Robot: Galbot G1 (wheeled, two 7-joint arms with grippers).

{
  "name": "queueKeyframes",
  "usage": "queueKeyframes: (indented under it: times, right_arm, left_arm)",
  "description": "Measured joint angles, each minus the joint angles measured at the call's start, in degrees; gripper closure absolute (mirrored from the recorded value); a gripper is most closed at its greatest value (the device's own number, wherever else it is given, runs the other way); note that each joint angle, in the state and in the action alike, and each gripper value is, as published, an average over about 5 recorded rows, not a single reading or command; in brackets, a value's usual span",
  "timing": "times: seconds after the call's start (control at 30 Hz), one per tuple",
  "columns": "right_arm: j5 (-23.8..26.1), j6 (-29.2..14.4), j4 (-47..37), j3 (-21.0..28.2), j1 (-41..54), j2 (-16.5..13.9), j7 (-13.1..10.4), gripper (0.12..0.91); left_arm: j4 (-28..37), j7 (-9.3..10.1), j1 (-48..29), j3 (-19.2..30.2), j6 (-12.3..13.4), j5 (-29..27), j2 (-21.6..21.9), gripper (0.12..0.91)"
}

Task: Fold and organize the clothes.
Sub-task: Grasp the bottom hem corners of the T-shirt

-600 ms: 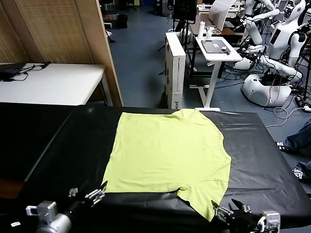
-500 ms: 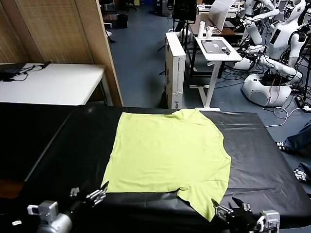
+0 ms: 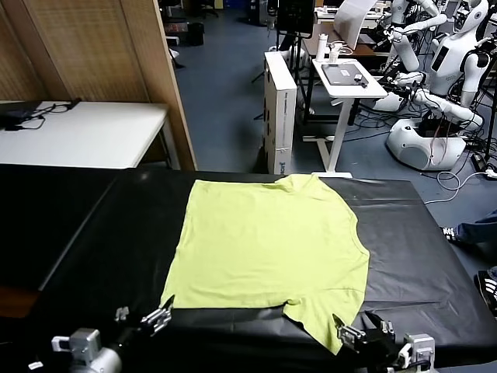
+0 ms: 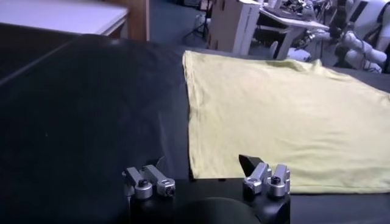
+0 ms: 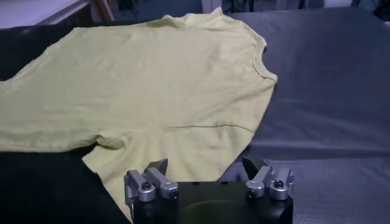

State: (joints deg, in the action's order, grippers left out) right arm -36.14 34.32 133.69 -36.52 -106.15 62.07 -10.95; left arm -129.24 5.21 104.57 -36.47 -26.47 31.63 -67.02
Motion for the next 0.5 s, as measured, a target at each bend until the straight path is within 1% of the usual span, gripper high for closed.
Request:
queueKeyframes:
  times: [0.2, 0.27, 0.3, 0.4, 0.43, 0.5]
  right_arm:
    - [0.9, 0.0, -0.4, 0.4, -0.1, 0.3, 0.1, 0.120]
    - [1.1, 0.0, -0.5, 0.6, -0.1, 0.4, 0.1, 0.135]
    - [1.2, 0.0, -0.6, 0.7, -0.1, 0.4, 0.1, 0.159]
    - [1.4, -0.1, -0.7, 1.0, -0.2, 0.6, 0.1, 0.296]
    - [1.4, -0.1, -0.7, 1.0, -0.2, 0.6, 0.1, 0.369]
    - [1.4, -0.1, -0.7, 1.2, -0.2, 0.7, 0.2, 0.480]
  left_arm:
    - [1.0, -0.50, -0.6, 0.8, 0.1, -0.4, -0.4, 0.195]
    - [1.1, -0.60, -0.5, 0.9, 0.1, -0.5, -0.4, 0.205]
    - [1.2, -0.63, -0.5, 1.0, 0.1, -0.5, -0.4, 0.214]
    - [1.5, -0.68, -0.3, 1.0, 0.2, -0.6, -0.4, 0.275]
    - [1.6, -0.68, -0.3, 1.0, 0.2, -0.6, -0.4, 0.317]
    - [1.6, -0.65, -0.3, 1.1, 0.3, -0.6, -0.4, 0.398]
